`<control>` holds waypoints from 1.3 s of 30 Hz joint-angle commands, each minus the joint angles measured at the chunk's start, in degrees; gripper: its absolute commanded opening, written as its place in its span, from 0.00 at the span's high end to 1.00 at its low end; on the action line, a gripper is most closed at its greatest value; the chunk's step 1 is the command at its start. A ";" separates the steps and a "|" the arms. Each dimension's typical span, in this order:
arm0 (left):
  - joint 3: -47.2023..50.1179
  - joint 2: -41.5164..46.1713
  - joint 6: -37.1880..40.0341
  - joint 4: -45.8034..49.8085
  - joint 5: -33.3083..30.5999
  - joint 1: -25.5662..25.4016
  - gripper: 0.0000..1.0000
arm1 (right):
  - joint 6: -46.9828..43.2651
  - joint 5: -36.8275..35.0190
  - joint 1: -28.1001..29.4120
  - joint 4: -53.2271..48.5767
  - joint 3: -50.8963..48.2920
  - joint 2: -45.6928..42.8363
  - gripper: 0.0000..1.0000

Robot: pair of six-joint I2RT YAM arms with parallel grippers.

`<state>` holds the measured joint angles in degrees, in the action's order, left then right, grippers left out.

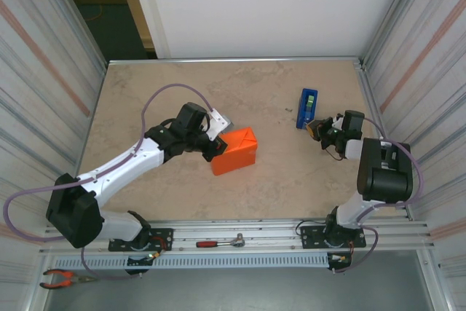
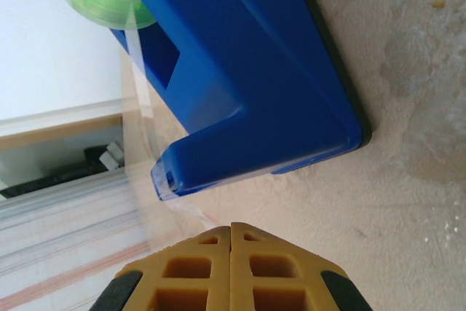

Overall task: Wrap the gift box in paper
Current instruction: Tear off the tape with the cutter.

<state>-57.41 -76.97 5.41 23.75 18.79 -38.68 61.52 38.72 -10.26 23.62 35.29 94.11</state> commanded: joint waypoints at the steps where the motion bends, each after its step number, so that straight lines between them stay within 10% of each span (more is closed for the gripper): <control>1: 2.41 -3.37 1.44 7.54 -3.33 -0.87 1.00 | 1.73 1.46 -0.11 0.33 -0.45 3.06 1.00; 19: 2.49 -3.11 1.49 7.72 -3.65 -0.87 1.00 | 4.79 0.18 3.39 6.66 -0.05 8.36 1.00; 39: 2.61 -3.81 1.79 7.74 -4.12 -0.96 1.00 | 1.67 2.89 10.47 -11.47 3.20 -14.98 1.00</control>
<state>-57.41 -76.95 5.87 23.75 18.17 -38.79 65.06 40.73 -2.57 18.17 35.70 83.29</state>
